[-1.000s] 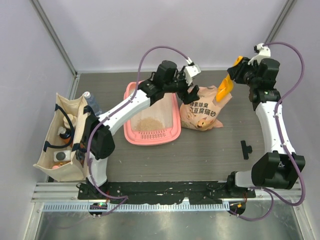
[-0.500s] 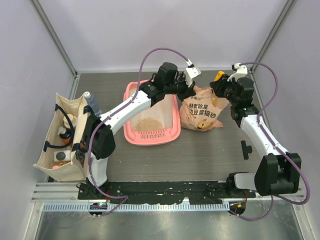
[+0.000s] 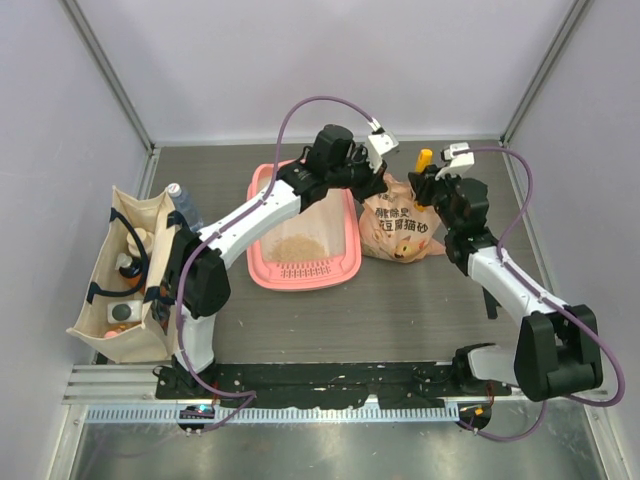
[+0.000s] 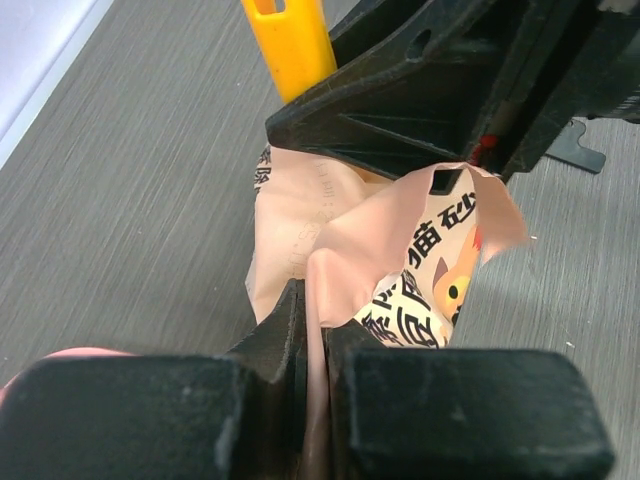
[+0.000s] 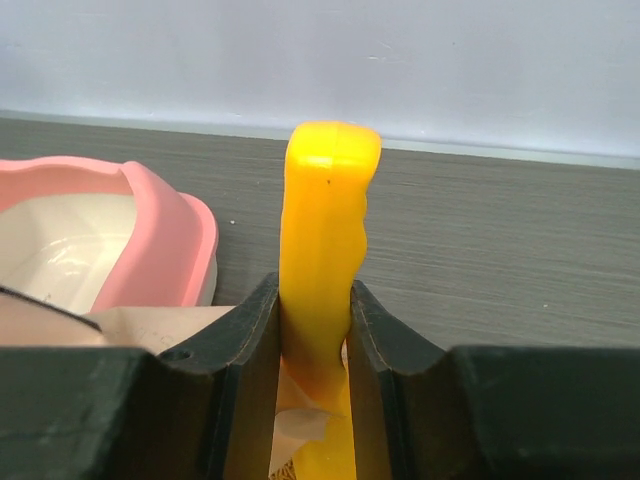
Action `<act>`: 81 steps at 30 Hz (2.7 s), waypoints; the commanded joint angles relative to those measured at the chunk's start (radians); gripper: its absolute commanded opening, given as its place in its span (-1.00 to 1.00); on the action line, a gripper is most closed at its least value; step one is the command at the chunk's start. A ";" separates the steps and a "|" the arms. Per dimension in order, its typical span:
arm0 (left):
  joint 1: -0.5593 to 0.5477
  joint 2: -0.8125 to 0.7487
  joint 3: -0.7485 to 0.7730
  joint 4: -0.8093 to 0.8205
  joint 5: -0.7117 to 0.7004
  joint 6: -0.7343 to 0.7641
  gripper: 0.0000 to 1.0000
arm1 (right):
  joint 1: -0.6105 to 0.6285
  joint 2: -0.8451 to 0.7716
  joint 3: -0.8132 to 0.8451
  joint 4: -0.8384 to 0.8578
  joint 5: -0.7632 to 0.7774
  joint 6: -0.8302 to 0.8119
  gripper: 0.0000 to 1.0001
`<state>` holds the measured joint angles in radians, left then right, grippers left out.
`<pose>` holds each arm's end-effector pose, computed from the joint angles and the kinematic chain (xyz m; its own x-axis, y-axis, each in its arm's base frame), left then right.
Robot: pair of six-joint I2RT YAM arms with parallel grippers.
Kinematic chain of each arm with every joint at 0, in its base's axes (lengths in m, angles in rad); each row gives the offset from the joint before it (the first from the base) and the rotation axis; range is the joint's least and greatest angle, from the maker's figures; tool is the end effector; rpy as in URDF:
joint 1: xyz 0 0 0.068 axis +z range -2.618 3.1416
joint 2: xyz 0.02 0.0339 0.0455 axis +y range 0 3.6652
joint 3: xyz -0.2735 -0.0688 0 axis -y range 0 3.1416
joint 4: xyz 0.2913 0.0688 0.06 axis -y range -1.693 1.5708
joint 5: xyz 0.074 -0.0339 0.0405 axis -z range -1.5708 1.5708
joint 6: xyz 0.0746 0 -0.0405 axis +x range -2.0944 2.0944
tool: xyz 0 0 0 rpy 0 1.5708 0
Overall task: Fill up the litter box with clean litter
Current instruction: 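Scoop the cat litter from the cat litter bag.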
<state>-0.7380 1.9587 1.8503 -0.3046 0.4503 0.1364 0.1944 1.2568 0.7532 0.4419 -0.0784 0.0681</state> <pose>0.3842 -0.3933 0.3382 -0.1717 0.3216 -0.9312 0.9327 0.3574 -0.0485 0.3597 0.0768 0.2765 -0.0787 0.0536 -0.9955 -0.2645 0.9616 0.0727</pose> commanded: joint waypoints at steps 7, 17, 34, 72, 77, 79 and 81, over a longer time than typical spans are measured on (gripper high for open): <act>0.005 -0.073 0.018 0.099 0.025 -0.063 -1.00 | -0.085 0.116 -0.097 -0.120 -0.070 0.479 -0.97; 0.006 -0.050 0.064 0.059 0.030 -0.067 -1.00 | -0.092 0.109 -0.141 -0.091 -0.005 0.651 -0.98; -0.021 0.129 0.449 0.090 -0.038 -0.287 -1.00 | -0.085 -0.011 -0.123 0.120 0.026 0.185 -0.97; 0.026 0.016 0.308 -0.151 0.008 -0.069 -1.00 | -0.562 0.409 -0.219 0.577 -0.509 1.341 -0.97; 0.026 0.008 0.302 -0.140 -0.005 -0.061 -1.00 | -0.625 0.386 -0.134 0.522 -0.528 1.369 -0.98; 0.025 0.000 0.300 -0.134 -0.001 -0.066 -1.00 | -0.639 0.371 -0.092 0.485 -0.526 1.369 -0.98; 0.025 -0.006 0.296 -0.128 0.004 -0.067 -1.00 | -0.641 0.352 -0.057 0.454 -0.517 1.375 -0.98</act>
<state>-0.7284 2.0613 2.0811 -0.4820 0.4522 0.0605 -0.4095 1.6558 0.5987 0.9272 -0.6403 1.4204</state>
